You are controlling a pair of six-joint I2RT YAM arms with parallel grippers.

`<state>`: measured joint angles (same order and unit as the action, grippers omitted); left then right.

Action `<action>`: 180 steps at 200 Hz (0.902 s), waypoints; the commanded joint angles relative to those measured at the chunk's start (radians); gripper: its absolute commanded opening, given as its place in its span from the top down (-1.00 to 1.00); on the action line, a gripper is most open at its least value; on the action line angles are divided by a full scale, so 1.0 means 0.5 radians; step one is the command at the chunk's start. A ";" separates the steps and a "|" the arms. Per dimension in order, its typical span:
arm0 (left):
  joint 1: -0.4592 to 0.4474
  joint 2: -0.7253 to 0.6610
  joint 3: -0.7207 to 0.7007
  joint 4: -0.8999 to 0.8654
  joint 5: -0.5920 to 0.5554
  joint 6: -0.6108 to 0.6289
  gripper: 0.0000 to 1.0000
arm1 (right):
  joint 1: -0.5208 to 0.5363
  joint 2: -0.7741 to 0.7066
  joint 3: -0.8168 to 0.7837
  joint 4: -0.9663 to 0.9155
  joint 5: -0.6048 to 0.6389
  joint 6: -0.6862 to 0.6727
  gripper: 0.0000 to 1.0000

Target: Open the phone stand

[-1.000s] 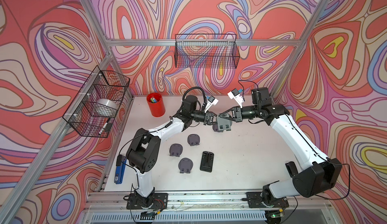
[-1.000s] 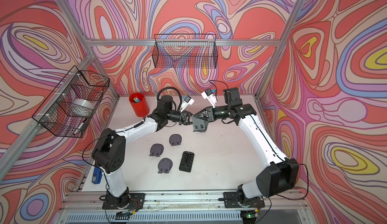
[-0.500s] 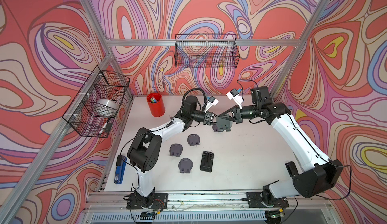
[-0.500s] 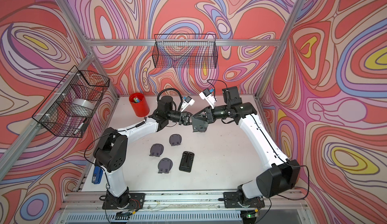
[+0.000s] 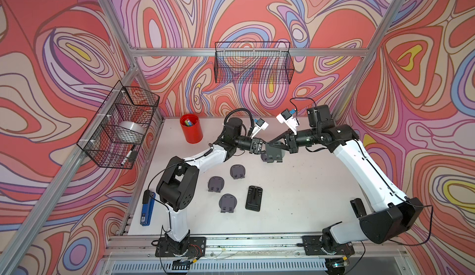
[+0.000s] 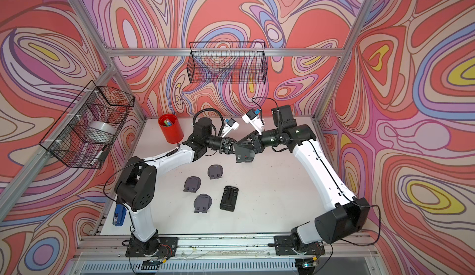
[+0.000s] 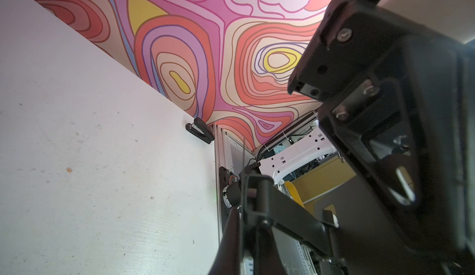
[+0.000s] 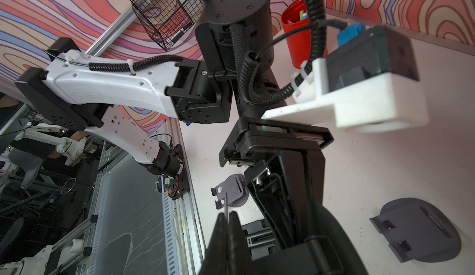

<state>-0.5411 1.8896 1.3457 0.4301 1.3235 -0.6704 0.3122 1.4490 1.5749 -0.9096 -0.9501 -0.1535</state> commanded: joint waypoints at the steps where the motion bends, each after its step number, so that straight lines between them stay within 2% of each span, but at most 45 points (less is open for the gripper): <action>1: 0.109 0.110 -0.098 -0.244 -0.523 -0.090 1.00 | 0.075 -0.193 0.080 0.065 -0.204 0.168 0.80; 18: 0.110 0.062 -0.114 -0.217 -0.562 -0.079 1.00 | 0.075 -0.191 0.060 0.105 -0.104 0.261 0.60; 32: 0.107 0.024 -0.126 -0.228 -0.613 -0.048 1.00 | 0.075 -0.187 0.059 0.127 -0.034 0.326 0.52; 47: 0.108 -0.016 -0.149 -0.238 -0.684 -0.021 1.00 | 0.075 -0.178 0.079 0.134 0.089 0.398 0.30; 56: 0.108 -0.059 -0.185 -0.237 -0.781 0.008 1.00 | 0.075 -0.176 0.100 0.139 0.228 0.476 0.16; 72: 0.109 -0.151 -0.249 -0.269 -1.003 0.094 1.00 | 0.075 -0.148 0.165 0.104 0.434 0.626 0.06; 115: 0.088 -0.353 -0.319 -0.404 -1.734 0.378 1.00 | 0.075 -0.040 0.364 -0.121 1.104 1.275 0.08; 151: -0.027 -0.442 -0.401 -0.291 -2.290 0.684 1.00 | 0.121 0.072 0.276 -0.107 1.308 1.710 0.08; 180: -0.124 -0.466 -0.469 -0.174 -2.538 0.917 1.00 | 0.218 0.181 0.305 -0.076 1.536 1.946 0.06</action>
<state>-0.5674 1.6894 1.1400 0.2581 0.2485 -0.3569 0.3843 1.4887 1.7153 -0.9401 -0.3283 0.6579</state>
